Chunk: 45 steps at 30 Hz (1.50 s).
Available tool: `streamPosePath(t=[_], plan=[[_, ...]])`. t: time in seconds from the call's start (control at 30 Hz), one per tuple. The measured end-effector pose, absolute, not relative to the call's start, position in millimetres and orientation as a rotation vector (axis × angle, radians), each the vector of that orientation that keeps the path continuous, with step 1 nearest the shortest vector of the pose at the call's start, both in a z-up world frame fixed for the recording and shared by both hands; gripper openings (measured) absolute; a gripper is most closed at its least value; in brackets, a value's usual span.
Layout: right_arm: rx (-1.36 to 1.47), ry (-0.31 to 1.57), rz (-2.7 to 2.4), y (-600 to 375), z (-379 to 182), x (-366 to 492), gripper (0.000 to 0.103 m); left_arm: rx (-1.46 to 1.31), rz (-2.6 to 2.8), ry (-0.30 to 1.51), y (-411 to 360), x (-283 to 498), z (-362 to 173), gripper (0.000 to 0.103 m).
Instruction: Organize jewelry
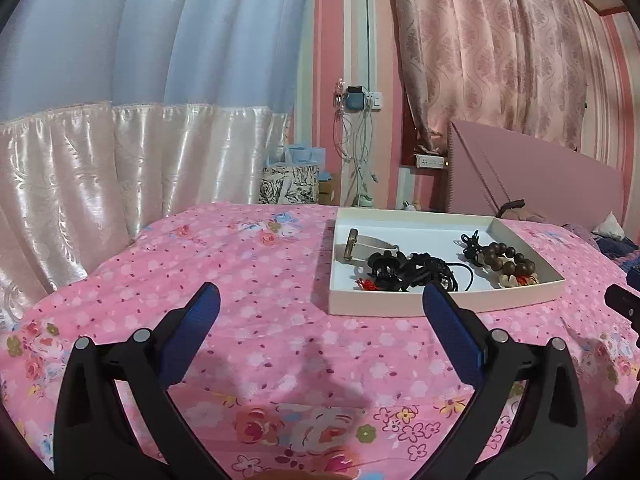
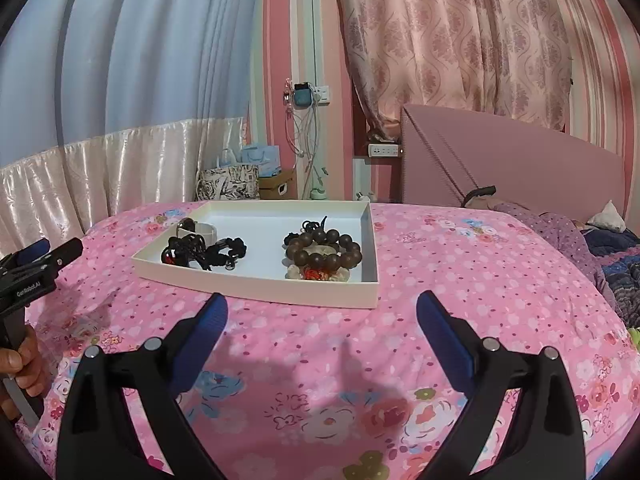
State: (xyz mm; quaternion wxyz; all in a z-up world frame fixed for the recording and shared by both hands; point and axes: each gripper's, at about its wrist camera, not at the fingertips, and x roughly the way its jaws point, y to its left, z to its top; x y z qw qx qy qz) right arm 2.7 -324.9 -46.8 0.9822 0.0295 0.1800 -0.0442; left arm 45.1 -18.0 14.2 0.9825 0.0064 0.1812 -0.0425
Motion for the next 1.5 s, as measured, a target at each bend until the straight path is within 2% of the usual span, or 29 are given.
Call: streamPosePath(t=[1.5], plan=[[0.052, 0.402, -0.146, -325.2, -50.3, 5.6, 0.096, 0.074, -0.095, 0.343, -31.2, 40.6, 13.7, 0.1]])
